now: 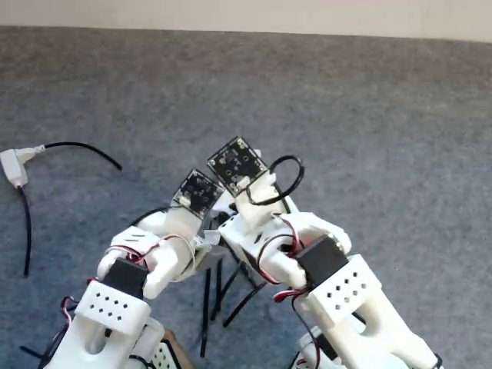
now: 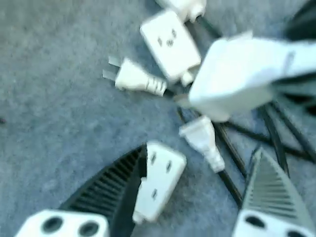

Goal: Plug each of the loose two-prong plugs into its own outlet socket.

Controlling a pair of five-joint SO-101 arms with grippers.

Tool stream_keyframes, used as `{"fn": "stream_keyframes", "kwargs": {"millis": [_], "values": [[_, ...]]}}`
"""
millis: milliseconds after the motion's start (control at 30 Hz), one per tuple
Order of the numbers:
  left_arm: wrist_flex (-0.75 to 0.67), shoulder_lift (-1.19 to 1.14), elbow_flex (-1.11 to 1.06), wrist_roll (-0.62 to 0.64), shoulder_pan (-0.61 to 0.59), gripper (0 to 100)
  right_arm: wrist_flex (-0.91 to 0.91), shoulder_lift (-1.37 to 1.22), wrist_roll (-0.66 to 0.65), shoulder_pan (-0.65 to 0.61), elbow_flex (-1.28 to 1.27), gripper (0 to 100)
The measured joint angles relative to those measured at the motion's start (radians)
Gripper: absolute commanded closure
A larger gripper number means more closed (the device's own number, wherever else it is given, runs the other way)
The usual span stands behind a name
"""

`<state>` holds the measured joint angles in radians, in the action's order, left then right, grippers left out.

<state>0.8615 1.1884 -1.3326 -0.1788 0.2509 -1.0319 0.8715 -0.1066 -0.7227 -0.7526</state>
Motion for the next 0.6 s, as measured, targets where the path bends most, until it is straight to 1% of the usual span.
{"fn": "stream_keyframes", "kwargs": {"millis": [133,267,367,400,533,600], "values": [[0.0,0.005,0.0,0.0,-0.003,68,-0.032,0.0,-0.005,0.003,0.0,99.4],[0.0,0.005,0.031,-0.002,-0.129,68,-0.107,0.0,-0.064,0.003,0.0,99.4],[0.0,0.005,0.069,0.002,-0.242,68,-0.143,0.0,-0.089,0.003,0.0,99.4],[0.0,0.005,0.077,0.003,-0.262,68,-0.147,0.0,-0.095,0.003,0.0,99.4],[0.0,0.005,0.089,0.048,-0.27,68,-0.15,0.0,-0.097,0.003,0.0,99.4],[0.0,0.005,0.095,0.058,-0.241,68,-0.15,0.0,-0.097,-0.002,0.0,99.4]]}}
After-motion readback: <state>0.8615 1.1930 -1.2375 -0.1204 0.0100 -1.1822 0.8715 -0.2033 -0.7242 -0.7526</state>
